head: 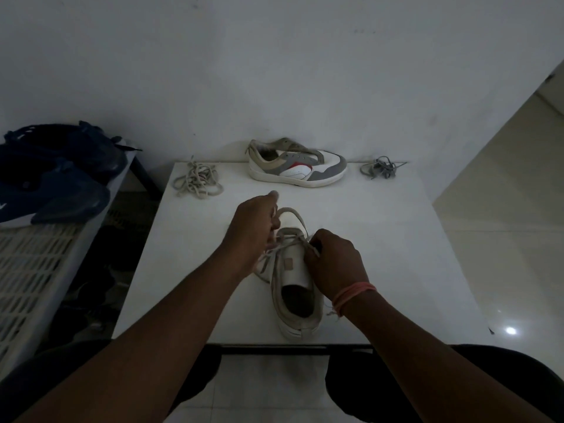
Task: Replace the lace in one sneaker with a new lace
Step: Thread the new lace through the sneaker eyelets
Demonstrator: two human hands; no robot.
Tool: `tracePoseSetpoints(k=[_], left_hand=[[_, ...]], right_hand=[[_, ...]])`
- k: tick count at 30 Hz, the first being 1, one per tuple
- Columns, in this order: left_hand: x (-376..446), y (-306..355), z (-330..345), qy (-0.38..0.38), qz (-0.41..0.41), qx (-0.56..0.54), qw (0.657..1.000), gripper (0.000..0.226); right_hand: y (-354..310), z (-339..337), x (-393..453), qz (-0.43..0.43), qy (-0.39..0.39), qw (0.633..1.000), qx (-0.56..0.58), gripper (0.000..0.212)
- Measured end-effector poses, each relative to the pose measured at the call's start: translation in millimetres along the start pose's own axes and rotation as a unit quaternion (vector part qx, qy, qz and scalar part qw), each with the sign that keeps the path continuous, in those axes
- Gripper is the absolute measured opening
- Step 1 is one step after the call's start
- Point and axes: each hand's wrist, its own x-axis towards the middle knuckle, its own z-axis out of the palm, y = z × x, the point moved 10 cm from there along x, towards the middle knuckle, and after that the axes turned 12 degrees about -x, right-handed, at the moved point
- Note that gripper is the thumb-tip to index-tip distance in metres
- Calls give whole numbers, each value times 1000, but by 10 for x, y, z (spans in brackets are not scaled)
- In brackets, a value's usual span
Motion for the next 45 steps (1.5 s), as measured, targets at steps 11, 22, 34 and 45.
tracePoseSetpoints(k=[11,22,34,45], left_hand=[[-24,82,243,-94,169,432,881,16],[-49,-214,106,-93,-62,120,986,31],[40,94,-338,117,57,487,863,46],[-38,-126,-119,50,143,505,849,17]], right_hand=[[-6,-7,2,3,1,1000,2,16],[-8,-6,1,10,-4,1000,-1,13],[-37,-12,-22,7,-6,1000,21,23],[-29,22,-17,0,-45,999,20,42]])
